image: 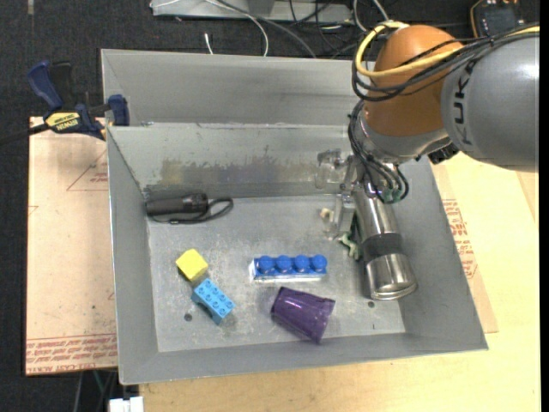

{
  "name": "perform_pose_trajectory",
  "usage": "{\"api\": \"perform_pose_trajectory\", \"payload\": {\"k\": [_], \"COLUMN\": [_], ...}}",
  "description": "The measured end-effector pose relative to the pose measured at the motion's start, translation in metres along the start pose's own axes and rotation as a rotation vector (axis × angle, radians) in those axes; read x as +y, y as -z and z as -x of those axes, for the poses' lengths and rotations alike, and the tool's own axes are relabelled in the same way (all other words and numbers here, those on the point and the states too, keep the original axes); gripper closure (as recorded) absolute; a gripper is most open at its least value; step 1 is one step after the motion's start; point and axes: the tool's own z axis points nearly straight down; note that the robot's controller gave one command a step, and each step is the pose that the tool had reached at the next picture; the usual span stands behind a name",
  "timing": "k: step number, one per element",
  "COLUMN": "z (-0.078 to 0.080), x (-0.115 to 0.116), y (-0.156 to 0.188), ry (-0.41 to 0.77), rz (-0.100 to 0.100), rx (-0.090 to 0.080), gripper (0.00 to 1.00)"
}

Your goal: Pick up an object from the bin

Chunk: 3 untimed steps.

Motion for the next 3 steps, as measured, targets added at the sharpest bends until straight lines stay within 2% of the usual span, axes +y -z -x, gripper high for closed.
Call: {"api": "perform_pose_trajectory", "payload": {"k": [1, 2, 3], "z": [0.002, -0.069, -0.060], "x": [0.000, 0.036, 0.036], "y": [0.004, -0.113, -0.058], "ry": [0.001, -0.097, -0.054], "rz": [0.000, 0.003, 0.000], "rx": [-0.007, -0.002, -0.023], "gripper": [0.00, 0.00, 0.00]}}
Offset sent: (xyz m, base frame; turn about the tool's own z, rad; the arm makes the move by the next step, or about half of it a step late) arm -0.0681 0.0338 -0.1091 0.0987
